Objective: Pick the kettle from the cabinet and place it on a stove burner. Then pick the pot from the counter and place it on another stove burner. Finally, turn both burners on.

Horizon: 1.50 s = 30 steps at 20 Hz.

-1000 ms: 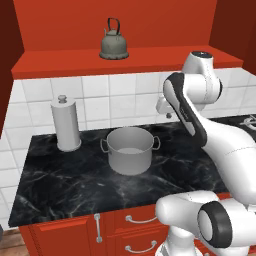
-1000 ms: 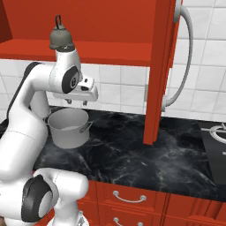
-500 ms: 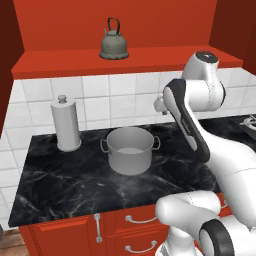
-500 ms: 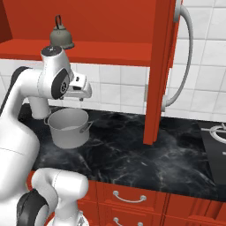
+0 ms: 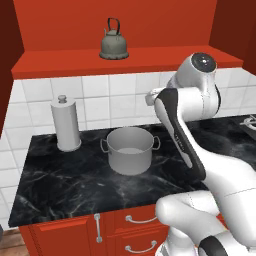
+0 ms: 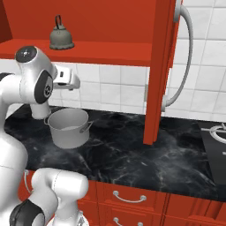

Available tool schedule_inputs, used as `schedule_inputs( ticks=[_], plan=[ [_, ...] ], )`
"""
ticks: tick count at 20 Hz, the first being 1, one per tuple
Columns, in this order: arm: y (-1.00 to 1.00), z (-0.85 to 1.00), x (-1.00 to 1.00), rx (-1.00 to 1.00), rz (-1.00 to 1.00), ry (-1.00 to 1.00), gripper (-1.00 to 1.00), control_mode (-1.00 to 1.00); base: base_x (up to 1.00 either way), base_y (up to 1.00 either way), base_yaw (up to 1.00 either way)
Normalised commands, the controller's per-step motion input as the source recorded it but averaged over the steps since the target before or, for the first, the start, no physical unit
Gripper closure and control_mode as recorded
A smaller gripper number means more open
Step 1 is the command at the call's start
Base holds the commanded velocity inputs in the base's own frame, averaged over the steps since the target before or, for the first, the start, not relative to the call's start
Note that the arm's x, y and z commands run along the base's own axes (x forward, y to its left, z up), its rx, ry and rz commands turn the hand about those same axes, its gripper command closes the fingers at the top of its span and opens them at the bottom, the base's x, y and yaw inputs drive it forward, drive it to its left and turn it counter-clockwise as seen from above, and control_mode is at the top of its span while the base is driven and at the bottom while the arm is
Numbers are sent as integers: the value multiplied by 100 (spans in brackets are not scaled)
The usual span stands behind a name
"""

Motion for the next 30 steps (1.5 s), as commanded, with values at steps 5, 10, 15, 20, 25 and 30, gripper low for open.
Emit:
schedule_inputs(
  ticks=[5,10,15,20,25,30],
  plan=[
    [30,42,0,-2,0,-23,-100,-100,0,0,0],
    [28,47,0,-1,0,-23,-100,-100,0,0,0],
    [28,46,0,0,0,-19,-100,-100,0,0,0],
    [28,41,11,0,0,-11,-100,-100,0,0,0],
    [20,46,12,0,0,-10,-100,-100,0,0,0],
    [12,39,13,-2,0,-6,-100,-100,0,0,0]
  ],
)
